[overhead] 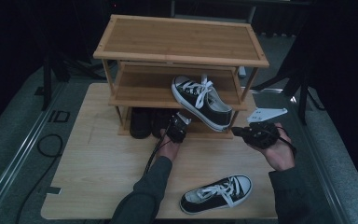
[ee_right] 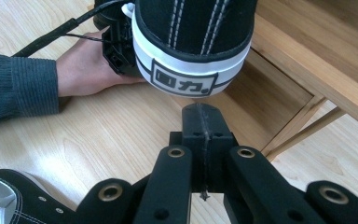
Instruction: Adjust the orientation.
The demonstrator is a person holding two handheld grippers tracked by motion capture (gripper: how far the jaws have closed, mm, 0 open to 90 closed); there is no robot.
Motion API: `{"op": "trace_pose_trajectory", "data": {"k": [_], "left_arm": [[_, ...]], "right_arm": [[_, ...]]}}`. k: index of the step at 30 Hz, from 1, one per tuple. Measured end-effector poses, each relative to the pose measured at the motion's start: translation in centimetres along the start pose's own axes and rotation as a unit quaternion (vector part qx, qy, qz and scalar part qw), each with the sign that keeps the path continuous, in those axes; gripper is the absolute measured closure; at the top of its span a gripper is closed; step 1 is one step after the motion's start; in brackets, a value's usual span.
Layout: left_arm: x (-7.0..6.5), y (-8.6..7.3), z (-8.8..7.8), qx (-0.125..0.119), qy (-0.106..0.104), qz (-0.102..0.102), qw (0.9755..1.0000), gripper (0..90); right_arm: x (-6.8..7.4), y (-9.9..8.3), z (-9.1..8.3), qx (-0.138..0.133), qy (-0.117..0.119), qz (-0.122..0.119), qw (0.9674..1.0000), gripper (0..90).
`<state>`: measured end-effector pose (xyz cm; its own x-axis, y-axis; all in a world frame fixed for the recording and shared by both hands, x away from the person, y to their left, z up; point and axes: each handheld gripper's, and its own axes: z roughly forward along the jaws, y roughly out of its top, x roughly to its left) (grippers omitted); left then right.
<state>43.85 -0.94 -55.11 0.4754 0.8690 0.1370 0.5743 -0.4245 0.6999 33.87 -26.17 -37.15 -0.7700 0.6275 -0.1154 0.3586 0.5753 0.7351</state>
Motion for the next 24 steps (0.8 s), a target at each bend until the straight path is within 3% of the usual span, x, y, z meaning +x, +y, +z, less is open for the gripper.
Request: {"op": "trace_pose_trajectory", "data": {"k": [7,19,24], "left_arm": [[0.0,0.0,0.0,0.000,-0.001,0.001,1.0000,89.8],[-0.1,0.1,0.1,0.001,-0.001,0.003,1.0000,89.9],[-0.1,0.1,0.1,0.001,0.000,0.007,1.0000,89.9]], "right_arm": [[0.4,0.6,-0.3,-0.012,0.010,-0.005,0.9999,90.0],[0.7,1.0,-0.1,-0.008,0.011,-0.012,0.9998,90.0],[1.7,1.7,0.1,-0.016,0.025,-0.025,0.9992,90.0]]}}
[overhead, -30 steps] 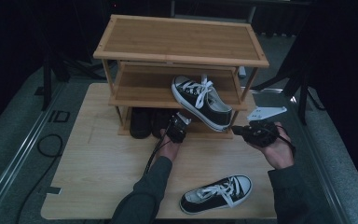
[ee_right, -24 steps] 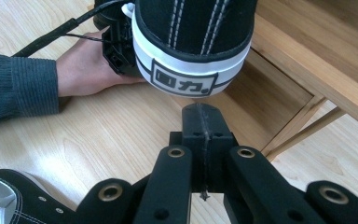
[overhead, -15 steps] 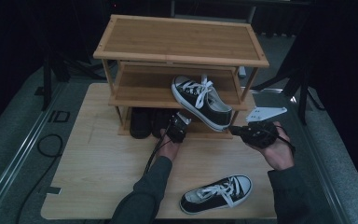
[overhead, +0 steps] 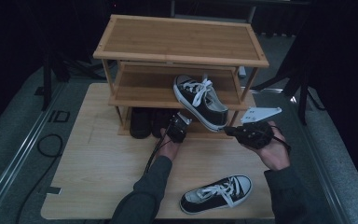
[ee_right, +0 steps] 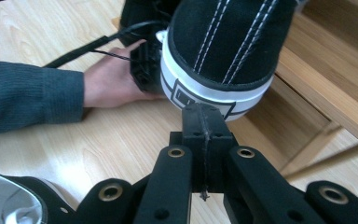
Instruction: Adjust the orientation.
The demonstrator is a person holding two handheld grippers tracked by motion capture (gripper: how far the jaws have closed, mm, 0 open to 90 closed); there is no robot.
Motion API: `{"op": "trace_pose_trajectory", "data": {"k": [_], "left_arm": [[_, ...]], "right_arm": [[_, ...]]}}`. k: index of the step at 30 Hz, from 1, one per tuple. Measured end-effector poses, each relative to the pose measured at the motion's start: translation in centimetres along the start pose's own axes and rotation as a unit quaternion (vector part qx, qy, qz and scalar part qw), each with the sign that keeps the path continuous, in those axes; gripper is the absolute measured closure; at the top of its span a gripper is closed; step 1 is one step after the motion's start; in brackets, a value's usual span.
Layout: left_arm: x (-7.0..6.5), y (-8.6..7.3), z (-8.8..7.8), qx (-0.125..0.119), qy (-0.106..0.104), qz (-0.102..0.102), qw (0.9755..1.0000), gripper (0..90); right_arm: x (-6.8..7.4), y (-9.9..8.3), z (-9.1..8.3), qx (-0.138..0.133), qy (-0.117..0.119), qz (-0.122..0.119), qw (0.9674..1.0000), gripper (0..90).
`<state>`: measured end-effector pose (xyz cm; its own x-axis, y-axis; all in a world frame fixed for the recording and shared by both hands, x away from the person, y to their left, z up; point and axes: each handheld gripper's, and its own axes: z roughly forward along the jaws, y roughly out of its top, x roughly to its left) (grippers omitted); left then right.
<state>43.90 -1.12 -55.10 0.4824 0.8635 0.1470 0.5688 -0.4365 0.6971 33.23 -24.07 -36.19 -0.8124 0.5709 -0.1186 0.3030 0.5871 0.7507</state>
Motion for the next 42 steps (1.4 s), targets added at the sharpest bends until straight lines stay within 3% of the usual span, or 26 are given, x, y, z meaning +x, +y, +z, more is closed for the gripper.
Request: {"op": "trace_pose_trajectory", "data": {"k": [4,19,28,32,42], "left_arm": [[-0.1,0.0,0.0,-0.001,0.003,0.000,1.0000,89.9],[-0.2,0.1,0.0,0.000,0.008,0.002,1.0000,89.9],[-0.2,0.1,0.0,0.000,0.010,0.003,0.9999,89.9],[-0.2,0.1,0.0,0.001,0.011,0.004,0.9999,90.0],[-0.2,0.1,0.0,0.004,0.013,0.007,0.9999,90.0]], "right_arm": [[0.4,0.5,0.1,-0.006,0.002,-0.011,0.9999,90.0],[1.0,1.5,1.0,-0.020,0.014,-0.014,0.9996,90.0],[1.4,2.4,2.2,-0.030,0.040,-0.025,0.9985,90.0],[1.4,2.8,2.7,-0.033,0.059,-0.020,0.9975,90.0],[1.3,3.3,3.5,-0.040,0.072,-0.010,0.9965,90.0]]}}
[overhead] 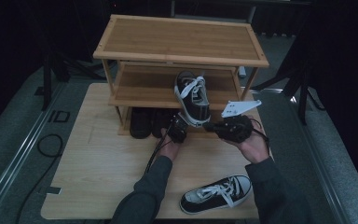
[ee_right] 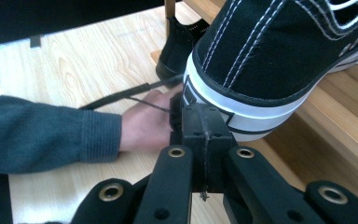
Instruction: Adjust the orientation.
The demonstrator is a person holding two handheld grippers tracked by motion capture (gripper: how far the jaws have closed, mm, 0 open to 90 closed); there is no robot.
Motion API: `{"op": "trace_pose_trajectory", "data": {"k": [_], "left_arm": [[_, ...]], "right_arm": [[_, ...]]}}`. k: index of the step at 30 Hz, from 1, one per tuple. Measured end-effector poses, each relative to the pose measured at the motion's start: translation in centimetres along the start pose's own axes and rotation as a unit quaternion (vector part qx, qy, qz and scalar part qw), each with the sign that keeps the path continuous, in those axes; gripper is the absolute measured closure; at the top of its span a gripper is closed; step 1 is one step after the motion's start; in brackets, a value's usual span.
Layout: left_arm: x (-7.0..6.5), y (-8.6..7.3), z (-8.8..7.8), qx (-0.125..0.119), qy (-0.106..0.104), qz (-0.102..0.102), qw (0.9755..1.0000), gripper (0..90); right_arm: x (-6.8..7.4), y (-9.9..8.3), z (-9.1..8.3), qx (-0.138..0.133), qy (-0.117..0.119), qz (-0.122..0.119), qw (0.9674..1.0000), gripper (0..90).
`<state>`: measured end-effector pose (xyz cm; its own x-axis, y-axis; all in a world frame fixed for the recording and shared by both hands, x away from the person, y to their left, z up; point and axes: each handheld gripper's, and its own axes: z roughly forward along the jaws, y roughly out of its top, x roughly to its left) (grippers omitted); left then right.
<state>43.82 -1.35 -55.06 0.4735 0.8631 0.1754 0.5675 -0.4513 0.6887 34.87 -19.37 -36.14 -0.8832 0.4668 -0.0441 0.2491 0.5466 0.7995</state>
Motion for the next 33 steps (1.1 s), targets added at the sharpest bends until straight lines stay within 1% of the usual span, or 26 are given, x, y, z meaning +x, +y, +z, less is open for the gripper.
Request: {"op": "trace_pose_trajectory", "data": {"k": [2,4,5,8,9,10,11,12,13,16,18,20,24,29,33], "left_arm": [[0.0,0.0,0.0,0.001,0.001,0.002,1.0000,90.0],[0.0,0.0,0.0,-0.001,-0.001,-0.001,1.0000,90.0],[0.0,0.0,0.0,-0.001,-0.001,-0.001,1.0000,90.0],[0.0,0.0,0.0,-0.001,0.000,-0.001,1.0000,90.0],[0.0,0.0,0.0,0.002,0.000,0.002,1.0000,90.0],[0.0,0.0,0.0,0.002,0.000,0.002,1.0000,90.0],[0.0,0.0,0.0,0.001,-0.001,0.001,1.0000,90.0],[0.0,0.0,0.0,0.001,-0.001,0.001,1.0000,90.0],[0.0,0.0,0.0,0.001,-0.002,0.001,1.0000,90.0],[0.0,0.0,0.0,0.001,-0.001,0.003,1.0000,90.0],[0.1,0.0,0.0,0.001,0.000,0.005,1.0000,90.0],[0.1,0.1,-0.1,0.010,0.004,0.011,0.9999,90.0],[0.2,0.1,-0.1,0.009,0.003,0.012,0.9999,90.0],[0.2,0.1,-0.1,0.009,0.002,0.012,0.9999,90.0],[0.1,0.1,-0.1,0.009,0.004,0.012,0.9999,90.0]], "right_arm": [[-0.2,0.1,0.3,0.001,0.005,0.002,1.0000,90.0],[-0.3,0.1,0.5,-0.002,0.013,0.005,0.9999,90.0],[-0.3,0.2,0.6,-0.002,0.012,0.004,0.9999,90.0],[-0.4,0.3,0.9,0.003,0.003,0.004,1.0000,90.0],[-0.5,0.3,1.1,0.005,-0.001,0.005,1.0000,90.0],[-0.6,0.4,1.3,0.005,-0.008,0.006,0.9999,90.0],[-0.8,0.4,1.4,0.004,-0.006,0.010,0.9999,90.0],[-0.9,0.4,1.5,0.001,0.003,0.013,0.9999,90.0],[-0.9,0.5,1.6,-0.001,0.007,0.013,0.9999,90.0],[-0.6,0.7,2.0,0.001,0.005,0.005,1.0000,90.0],[-0.5,0.9,2.1,0.001,0.008,0.005,1.0000,90.0],[-0.4,1.2,2.4,-0.002,0.013,0.001,0.9999,90.0],[-0.3,1.5,3.1,-0.005,0.022,-0.003,0.9997,90.0],[-0.1,1.8,3.3,-0.005,0.018,-0.012,0.9998,90.0],[-0.2,1.8,3.4,-0.009,0.015,-0.012,0.9998,90.0]]}}
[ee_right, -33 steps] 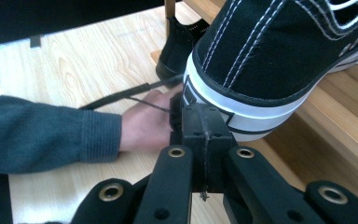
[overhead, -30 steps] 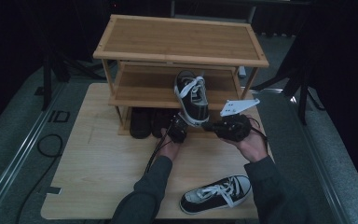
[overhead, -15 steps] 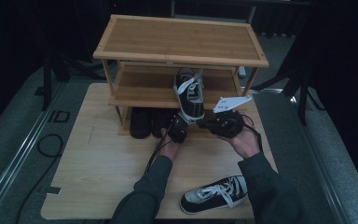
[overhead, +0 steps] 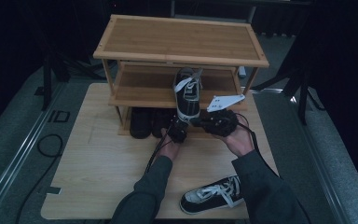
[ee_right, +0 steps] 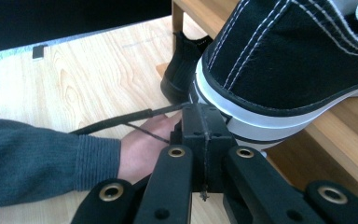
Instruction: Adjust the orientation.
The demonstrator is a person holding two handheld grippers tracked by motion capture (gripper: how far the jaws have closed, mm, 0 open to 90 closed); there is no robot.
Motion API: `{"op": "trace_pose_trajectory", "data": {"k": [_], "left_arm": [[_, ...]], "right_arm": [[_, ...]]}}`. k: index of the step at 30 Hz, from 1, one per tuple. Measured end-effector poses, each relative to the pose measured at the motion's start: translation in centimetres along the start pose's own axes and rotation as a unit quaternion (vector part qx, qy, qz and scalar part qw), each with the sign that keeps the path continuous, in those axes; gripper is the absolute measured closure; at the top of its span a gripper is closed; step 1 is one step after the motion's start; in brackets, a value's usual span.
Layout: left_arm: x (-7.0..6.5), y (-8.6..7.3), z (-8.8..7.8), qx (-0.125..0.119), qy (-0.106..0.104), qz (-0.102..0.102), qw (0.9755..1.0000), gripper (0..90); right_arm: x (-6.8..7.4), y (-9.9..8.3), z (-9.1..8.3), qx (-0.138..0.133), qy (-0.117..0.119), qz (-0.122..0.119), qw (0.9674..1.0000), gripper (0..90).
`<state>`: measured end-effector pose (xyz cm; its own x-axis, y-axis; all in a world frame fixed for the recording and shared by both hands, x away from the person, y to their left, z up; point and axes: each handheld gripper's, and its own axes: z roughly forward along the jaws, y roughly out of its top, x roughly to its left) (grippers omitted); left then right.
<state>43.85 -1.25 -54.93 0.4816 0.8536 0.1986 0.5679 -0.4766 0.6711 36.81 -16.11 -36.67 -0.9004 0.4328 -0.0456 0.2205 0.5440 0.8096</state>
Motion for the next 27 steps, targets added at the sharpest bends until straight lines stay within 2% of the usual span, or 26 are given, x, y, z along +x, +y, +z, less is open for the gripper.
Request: {"op": "trace_pose_trajectory", "data": {"k": [8,9,14,19,20,22,23,27], "left_arm": [[0.0,0.0,0.0,-0.001,0.000,-0.001,1.0000,90.0],[-0.1,0.0,0.1,-0.005,-0.002,-0.007,1.0000,90.0],[0.0,0.0,0.0,0.000,0.000,0.000,1.0000,90.0],[0.0,0.0,0.0,0.000,0.000,0.000,1.0000,90.0],[-0.1,0.0,0.1,-0.005,-0.001,-0.007,1.0000,90.0],[0.0,0.0,0.0,0.000,0.000,-0.001,1.0000,90.0],[-0.1,0.0,0.1,-0.004,-0.001,-0.009,0.9999,90.0],[-0.1,0.0,0.0,-0.001,-0.002,-0.006,1.0000,90.0]], "right_arm": [[-0.2,0.3,0.4,-0.006,-0.006,0.000,1.0000,90.0],[-0.2,0.3,0.4,-0.007,-0.007,-0.001,1.0000,90.0],[-0.5,0.2,0.7,-0.006,-0.010,0.002,0.9999,90.0],[-0.7,0.1,1.0,-0.012,-0.003,0.005,0.9999,90.0],[-0.7,0.1,1.1,-0.012,-0.002,0.004,0.9999,90.0],[-0.8,0.1,1.1,-0.012,-0.006,0.003,0.9999,90.0],[-0.8,0.1,1.1,-0.011,-0.008,0.003,0.9999,90.0],[-1.2,-0.1,1.0,-0.009,-0.015,0.005,0.9998,90.0]]}}
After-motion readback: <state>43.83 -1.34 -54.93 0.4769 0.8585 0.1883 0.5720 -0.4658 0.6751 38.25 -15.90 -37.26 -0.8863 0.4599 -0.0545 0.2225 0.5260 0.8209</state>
